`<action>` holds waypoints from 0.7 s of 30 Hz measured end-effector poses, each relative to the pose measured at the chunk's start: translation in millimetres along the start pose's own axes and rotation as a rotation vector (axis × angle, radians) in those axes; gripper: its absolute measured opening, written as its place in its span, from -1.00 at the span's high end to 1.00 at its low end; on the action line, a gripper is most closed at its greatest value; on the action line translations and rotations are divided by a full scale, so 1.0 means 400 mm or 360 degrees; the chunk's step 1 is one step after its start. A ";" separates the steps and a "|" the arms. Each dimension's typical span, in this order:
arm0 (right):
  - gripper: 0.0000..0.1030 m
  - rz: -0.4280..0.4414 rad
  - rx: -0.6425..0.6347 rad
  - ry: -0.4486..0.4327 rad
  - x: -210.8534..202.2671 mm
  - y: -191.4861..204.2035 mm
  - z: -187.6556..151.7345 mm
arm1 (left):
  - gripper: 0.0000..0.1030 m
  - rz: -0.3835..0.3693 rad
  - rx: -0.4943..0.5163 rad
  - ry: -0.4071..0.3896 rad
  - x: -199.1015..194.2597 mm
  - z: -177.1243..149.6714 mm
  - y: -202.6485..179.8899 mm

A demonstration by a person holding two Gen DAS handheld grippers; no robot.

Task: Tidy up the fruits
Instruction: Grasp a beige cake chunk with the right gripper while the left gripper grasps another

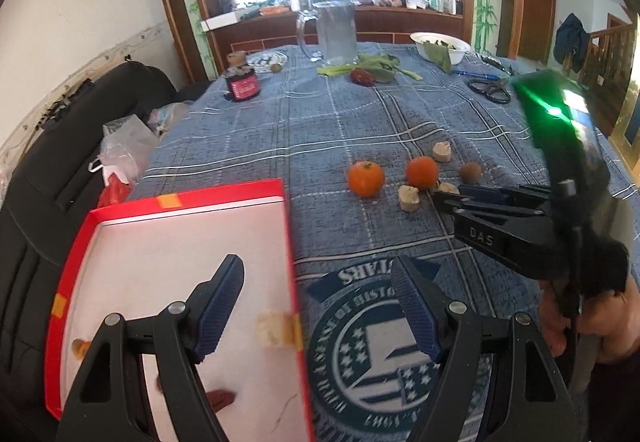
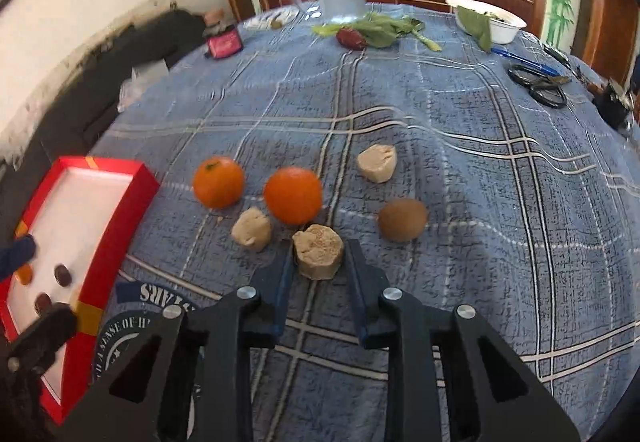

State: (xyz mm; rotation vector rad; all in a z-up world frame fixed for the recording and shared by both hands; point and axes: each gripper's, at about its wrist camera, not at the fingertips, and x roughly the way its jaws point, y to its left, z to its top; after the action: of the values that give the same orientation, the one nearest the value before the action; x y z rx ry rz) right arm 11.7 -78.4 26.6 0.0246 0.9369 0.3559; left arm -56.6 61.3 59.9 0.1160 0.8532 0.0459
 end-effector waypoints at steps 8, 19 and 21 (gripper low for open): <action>0.45 0.0106 0.0121 -0.0097 -0.040 -0.072 0.023 | -0.46 -0.0126 -0.0008 0.0079 0.091 0.046 -0.057; 0.45 0.0048 0.0171 -0.0095 -0.047 -0.106 0.034 | 0.12 -0.0221 -0.0059 0.0187 0.200 0.088 -0.104; 0.45 0.0052 0.0181 -0.0095 -0.048 -0.109 0.033 | 0.18 -0.0232 -0.0061 0.0191 0.209 0.094 -0.111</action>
State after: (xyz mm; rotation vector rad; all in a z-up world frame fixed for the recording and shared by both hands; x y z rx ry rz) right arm 24.3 -123.6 42.0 0.1538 0.8974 0.3303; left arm 26.4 21.3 16.4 0.0151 0.9781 -0.0678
